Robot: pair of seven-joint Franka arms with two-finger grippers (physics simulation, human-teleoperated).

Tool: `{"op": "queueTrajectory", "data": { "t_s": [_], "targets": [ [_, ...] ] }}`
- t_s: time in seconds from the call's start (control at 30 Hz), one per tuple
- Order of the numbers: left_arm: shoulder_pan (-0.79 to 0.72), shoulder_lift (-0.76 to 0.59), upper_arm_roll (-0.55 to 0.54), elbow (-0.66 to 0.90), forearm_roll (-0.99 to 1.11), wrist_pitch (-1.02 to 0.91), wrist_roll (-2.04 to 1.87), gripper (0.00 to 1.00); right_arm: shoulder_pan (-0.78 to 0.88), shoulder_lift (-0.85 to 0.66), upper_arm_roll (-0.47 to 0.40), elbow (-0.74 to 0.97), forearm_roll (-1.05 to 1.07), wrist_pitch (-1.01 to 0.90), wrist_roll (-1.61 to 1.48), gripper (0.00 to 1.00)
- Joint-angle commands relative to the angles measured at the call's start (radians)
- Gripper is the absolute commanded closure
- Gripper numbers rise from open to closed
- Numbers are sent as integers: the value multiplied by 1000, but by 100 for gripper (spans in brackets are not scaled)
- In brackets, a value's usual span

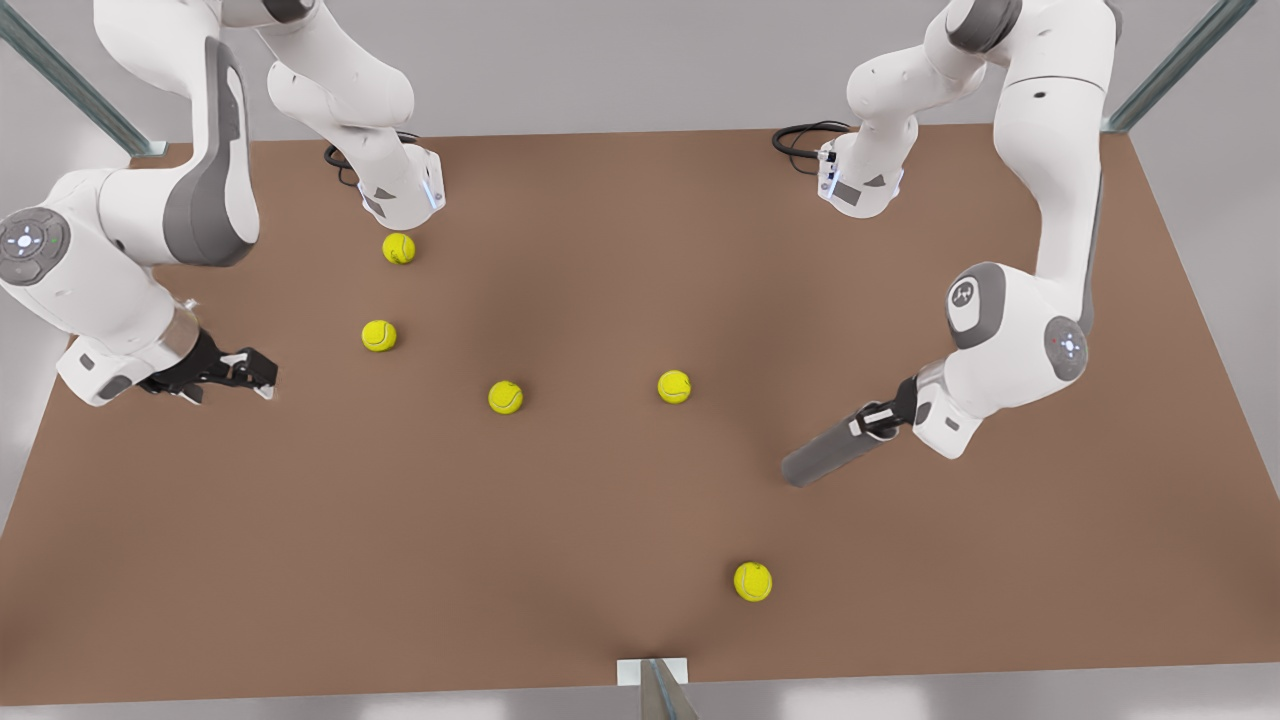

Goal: Put the tennis tube upright

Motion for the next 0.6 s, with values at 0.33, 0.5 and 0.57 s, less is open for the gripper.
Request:
{"op": "queueTrajectory", "data": {
  "t_s": [0.33,0.5,0.57],
  "targets": [
    [-11,-17,-5,36,267,-99,-35,79,27,-10,11,-23,0,2,0,0],
    [-25,1,-8,42,332,-125,-41,79,25,-12,16,-37,-1,11,0,0],
    [-25,12,-8,51,341,-135,-41,79,25,-12,16,-37,-1,16,0,0]
  ]
}}
